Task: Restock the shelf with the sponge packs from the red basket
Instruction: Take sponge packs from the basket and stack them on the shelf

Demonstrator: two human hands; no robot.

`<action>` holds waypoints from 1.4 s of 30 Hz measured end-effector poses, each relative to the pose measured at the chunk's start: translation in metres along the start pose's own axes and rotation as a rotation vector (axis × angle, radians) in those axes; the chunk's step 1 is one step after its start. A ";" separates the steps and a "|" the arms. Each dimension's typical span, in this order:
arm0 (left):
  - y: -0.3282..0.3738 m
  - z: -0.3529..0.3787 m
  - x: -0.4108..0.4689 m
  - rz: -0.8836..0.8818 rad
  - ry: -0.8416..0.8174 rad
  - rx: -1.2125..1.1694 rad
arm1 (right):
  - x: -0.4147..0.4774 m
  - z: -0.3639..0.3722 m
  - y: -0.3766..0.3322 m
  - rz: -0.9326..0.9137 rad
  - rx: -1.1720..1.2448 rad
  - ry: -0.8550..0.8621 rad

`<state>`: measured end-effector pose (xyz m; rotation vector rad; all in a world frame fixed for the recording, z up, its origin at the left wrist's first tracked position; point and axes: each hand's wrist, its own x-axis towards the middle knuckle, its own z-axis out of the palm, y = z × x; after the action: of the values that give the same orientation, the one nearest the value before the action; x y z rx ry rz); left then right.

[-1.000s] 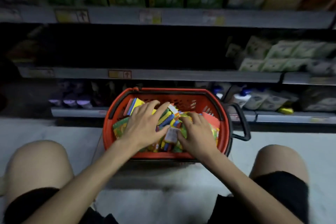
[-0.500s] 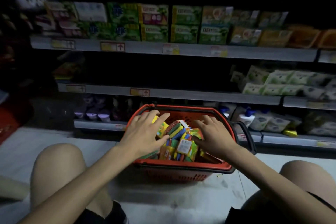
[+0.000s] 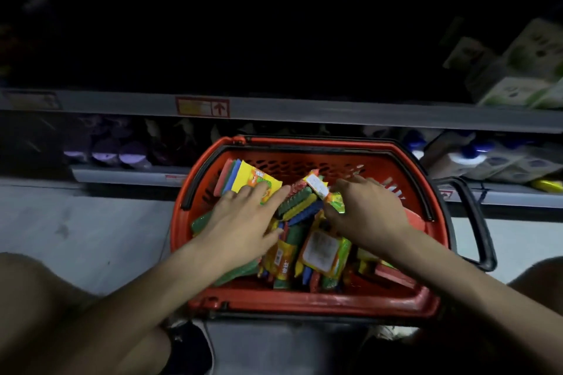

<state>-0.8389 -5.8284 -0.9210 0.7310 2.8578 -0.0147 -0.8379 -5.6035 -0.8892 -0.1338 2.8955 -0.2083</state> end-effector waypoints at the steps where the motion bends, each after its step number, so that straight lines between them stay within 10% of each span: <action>1: -0.002 0.000 0.005 0.009 -0.019 0.015 | 0.007 -0.002 0.002 0.002 0.037 -0.010; 11: -0.008 -0.002 0.019 -0.051 -0.013 0.013 | 0.019 -0.005 0.037 0.141 0.381 -0.030; 42: 0.037 0.004 0.028 -0.178 0.166 0.054 | -0.031 -0.005 0.006 0.142 0.442 0.045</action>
<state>-0.8451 -5.7826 -0.9286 0.5067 3.0830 -0.0589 -0.8096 -5.5933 -0.8782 0.1545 2.8049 -0.8211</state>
